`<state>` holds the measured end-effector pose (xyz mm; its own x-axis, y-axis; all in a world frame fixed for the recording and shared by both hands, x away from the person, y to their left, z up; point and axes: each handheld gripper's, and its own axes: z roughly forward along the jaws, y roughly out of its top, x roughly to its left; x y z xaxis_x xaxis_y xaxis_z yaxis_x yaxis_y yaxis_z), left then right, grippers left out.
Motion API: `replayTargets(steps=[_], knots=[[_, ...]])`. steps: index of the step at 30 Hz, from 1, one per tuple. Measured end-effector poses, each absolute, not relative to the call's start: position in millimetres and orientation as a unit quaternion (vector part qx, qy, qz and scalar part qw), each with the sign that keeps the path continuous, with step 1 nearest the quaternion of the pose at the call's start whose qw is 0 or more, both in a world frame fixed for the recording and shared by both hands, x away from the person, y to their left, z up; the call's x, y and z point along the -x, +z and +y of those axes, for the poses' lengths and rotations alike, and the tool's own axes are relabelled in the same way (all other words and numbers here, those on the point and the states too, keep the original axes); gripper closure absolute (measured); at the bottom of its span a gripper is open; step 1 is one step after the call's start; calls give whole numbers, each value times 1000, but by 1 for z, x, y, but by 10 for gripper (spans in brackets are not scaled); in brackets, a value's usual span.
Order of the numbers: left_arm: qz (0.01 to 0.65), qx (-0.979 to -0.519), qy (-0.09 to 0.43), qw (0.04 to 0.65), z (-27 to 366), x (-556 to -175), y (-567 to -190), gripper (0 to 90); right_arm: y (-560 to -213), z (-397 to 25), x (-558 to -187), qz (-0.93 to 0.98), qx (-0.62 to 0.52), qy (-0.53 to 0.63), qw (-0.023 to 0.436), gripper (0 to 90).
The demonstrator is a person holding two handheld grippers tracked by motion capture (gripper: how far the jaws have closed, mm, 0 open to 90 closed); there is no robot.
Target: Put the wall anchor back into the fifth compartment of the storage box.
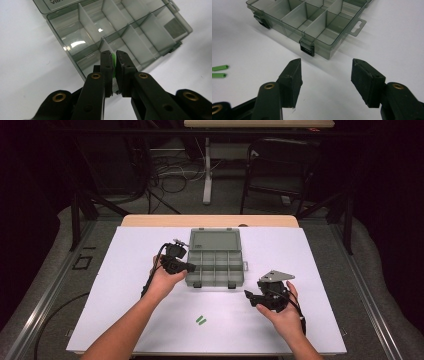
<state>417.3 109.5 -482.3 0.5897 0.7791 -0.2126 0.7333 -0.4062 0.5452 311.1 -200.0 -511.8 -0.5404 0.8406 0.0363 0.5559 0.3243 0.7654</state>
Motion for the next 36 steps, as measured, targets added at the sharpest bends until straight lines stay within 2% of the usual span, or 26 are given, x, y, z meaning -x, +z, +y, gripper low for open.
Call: replayTargets(steps=[8,19,24,36], knots=[[451,-844,41,286,104,-429,-498,845,-512,-201,-311,798,-432,380,181,386],[439,-853,54,277,99,-432,-510,845,-513,-201,-312,790,-423,395,204,362],[437,-856,55,273,98,-432,-515,845,-513,-202,-313,786,-438,393,188,356],[436,-856,55,271,94,-433,-523,845,-512,-201,-313,781,-447,392,194,250]])
